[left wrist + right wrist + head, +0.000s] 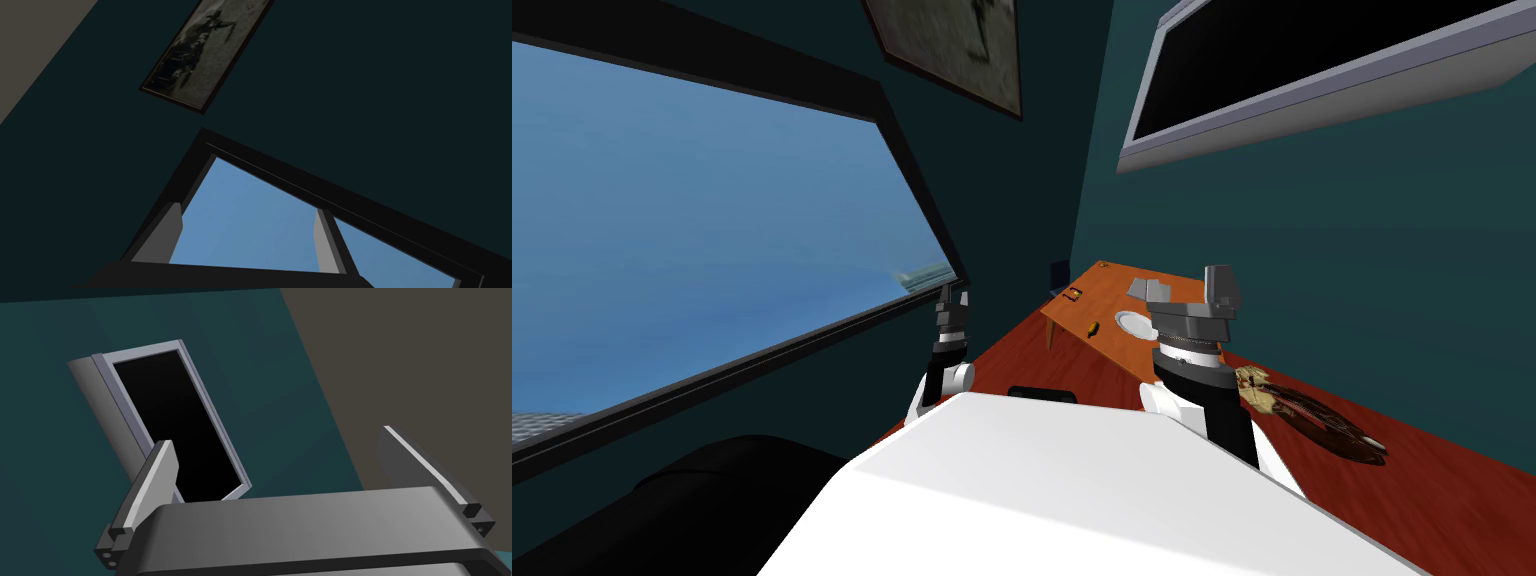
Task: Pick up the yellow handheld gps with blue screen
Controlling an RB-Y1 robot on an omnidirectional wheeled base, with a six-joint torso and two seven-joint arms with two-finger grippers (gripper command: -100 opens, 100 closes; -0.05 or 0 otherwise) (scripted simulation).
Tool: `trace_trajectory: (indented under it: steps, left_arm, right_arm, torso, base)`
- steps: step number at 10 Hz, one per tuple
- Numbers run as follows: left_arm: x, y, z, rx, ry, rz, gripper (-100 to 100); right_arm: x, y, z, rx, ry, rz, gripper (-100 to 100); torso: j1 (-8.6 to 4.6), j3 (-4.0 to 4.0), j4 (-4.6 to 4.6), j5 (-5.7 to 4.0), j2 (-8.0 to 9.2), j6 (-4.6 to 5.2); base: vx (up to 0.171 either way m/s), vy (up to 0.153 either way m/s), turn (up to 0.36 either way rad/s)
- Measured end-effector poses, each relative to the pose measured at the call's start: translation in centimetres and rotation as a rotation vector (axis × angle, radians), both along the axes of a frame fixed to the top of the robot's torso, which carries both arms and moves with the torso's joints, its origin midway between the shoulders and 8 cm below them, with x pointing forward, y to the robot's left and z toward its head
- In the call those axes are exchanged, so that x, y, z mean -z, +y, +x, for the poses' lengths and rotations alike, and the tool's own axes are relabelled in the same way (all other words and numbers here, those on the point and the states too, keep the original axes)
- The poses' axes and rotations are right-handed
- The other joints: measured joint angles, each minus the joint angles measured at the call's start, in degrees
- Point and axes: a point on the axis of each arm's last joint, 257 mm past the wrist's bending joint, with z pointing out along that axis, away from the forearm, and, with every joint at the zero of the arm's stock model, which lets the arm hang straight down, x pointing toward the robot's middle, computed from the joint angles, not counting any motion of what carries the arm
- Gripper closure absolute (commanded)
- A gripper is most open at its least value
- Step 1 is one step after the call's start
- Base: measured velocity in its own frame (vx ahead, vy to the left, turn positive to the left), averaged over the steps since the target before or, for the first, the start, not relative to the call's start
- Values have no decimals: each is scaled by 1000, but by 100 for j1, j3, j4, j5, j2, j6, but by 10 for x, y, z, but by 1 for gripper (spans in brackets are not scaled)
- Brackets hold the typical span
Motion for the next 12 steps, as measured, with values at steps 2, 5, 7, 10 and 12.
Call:
trace_trajectory:
  steps: [2,5,7,10,12]
  left_arm:
    - [0,0,0,0,0,0,0]
    - [0,0,0,0,0,0,0]
    - [0,0,0,0,0,0,0]
    - [0,0,0,0,0,0,0]
    - [0,0,0,0,0,0,0]
  right_arm:
    - [11,-3,12,-37,41,20,-100]
    - [33,-11,32,-97,120,94,-100]
    - [57,-21,48,-139,186,174,-100]
    - [79,-29,68,-182,262,275,-100]
    - [93,-36,74,-207,305,343,-100]
  torso:
    - [-2,-6,-2,-1,-10,0]
    - [-1,-9,-4,0,-15,0]
    - [-1,-11,-4,-1,-19,0]
    - [1,-11,-4,0,-18,0]
    - [0,-8,-3,0,-14,1]
  base:
    - [33,3,-19]
    - [37,2,-27]
    - [40,2,-21]
    - [36,4,-23]
    - [41,2,-35]
